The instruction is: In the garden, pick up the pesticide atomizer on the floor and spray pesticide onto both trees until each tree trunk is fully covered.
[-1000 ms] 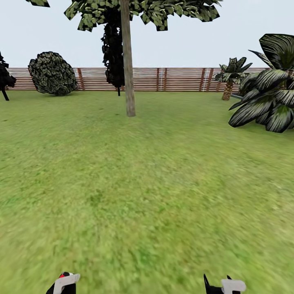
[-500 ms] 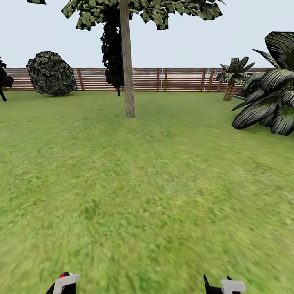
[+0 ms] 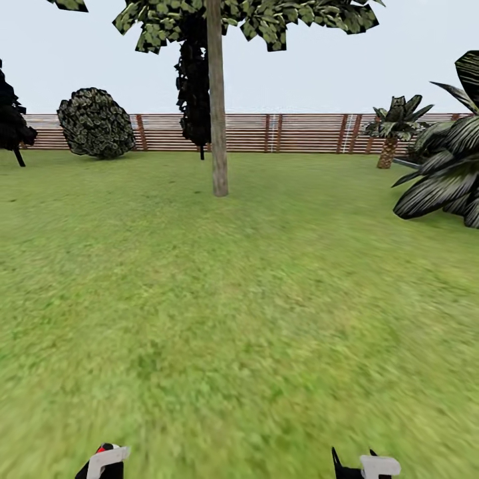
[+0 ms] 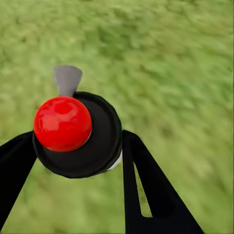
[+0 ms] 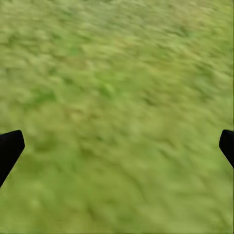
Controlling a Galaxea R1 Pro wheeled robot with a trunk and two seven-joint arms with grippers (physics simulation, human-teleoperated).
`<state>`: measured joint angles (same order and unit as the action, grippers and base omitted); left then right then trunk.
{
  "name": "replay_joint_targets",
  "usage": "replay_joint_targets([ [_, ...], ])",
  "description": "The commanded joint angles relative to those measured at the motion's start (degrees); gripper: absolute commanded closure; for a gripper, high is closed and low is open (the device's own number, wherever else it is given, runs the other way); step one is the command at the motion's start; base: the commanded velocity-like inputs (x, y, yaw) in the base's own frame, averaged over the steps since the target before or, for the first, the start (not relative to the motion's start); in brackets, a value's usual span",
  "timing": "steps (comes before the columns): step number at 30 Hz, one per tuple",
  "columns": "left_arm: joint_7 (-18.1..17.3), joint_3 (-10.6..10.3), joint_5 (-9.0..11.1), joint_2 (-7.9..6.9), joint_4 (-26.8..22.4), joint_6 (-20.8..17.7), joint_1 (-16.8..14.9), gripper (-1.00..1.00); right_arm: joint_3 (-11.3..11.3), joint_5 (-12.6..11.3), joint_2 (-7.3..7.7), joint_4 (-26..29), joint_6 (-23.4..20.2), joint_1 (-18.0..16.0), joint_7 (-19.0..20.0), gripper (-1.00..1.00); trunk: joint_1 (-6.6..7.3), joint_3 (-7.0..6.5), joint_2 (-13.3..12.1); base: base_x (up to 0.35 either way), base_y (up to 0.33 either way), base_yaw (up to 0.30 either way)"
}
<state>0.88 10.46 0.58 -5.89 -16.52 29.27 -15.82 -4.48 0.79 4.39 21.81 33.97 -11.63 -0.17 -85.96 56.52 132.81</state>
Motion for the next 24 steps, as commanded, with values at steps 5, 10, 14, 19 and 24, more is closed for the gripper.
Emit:
replay_joint_targets([
  [5, 0.0, 0.0, 0.0, 0.0, 0.0, 0.0, 0.0, 1.0, 0.0, 0.0, 0.01, 0.0, 0.0, 0.0, 0.0, -1.0, 0.0, 0.0, 0.0, 0.338, 0.0, 0.018],
  [10, 0.0, 0.0, 0.0, 0.0, 0.0, 0.0, 0.0, 1.0, 0.0, 0.0, 0.03, 0.1, 0.0, 0.0, 0.1, -1.0, 0.0, 0.0, 0.0, 0.338, 0.0, 0.002],
  [14, 0.0, 0.0, 0.0, 0.0, 0.0, 0.0, 0.0, 1.0, 0.0, 0.0, 0.0, 0.0, 0.0, 0.0, 0.0, -1.0, 0.0, 0.0, 0.0, 0.338, 0.0, 0.0],
  [19, 0.0, 0.0, 0.0, 0.0, 0.0, 0.0, 0.0, 1.0, 0.0, 0.0, 0.05, 0.0, 0.0, 0.0, 0.1, -1.0, 0.0, 0.0, 0.0, 0.338, 0.0, 0.0],
  [24, 0.0, 0.0, 0.0, 0.0, 0.0, 0.0, 0.0, 1.0, -0.1, 0.0, 0.17, 0.0, 0.0, 0.0, 0.0, -1.0, 0.0, 0.0, 0.0, 0.338, 0.0, 0.0],
])
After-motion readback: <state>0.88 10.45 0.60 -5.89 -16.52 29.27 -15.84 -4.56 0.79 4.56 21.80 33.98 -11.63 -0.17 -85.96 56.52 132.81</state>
